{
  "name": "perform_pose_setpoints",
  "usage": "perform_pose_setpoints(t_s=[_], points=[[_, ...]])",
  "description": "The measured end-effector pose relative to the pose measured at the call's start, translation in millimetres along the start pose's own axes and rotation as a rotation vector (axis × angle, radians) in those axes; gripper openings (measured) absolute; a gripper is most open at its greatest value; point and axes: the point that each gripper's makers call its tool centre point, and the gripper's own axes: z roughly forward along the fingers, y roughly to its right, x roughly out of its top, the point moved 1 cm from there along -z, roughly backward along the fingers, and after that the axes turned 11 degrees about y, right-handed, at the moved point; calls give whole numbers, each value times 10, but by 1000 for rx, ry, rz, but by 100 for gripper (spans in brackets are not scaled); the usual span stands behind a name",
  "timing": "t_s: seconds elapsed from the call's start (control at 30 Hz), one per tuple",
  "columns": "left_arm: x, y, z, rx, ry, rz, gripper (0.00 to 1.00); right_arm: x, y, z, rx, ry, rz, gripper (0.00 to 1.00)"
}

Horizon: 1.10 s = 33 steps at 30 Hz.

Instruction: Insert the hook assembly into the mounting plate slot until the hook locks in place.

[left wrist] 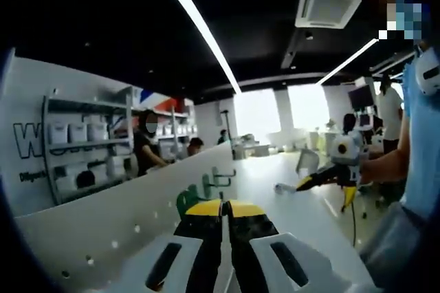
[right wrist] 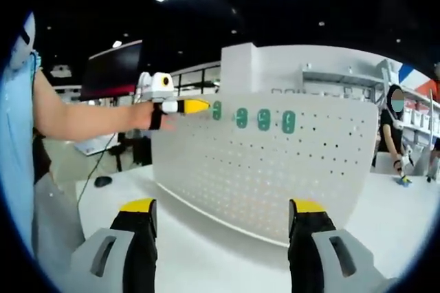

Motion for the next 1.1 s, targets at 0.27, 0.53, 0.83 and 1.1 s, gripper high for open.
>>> perform_pose_setpoints(t_s=[0.27,0.53,0.83,1.1], points=[[-23,-82,24,7,-5,2,2,4,37,-24,-8,0,-1,79],[-59,-123,53,5,-27,10,2,12,50,-24,-9,2,-3,78],[-90,-139,24,9,-40,20,2,-11,46,-15,-2,-7,4,77],[-110,-150,54,16,-46,26,2,13,44,-14,-1,-2,1,77]])
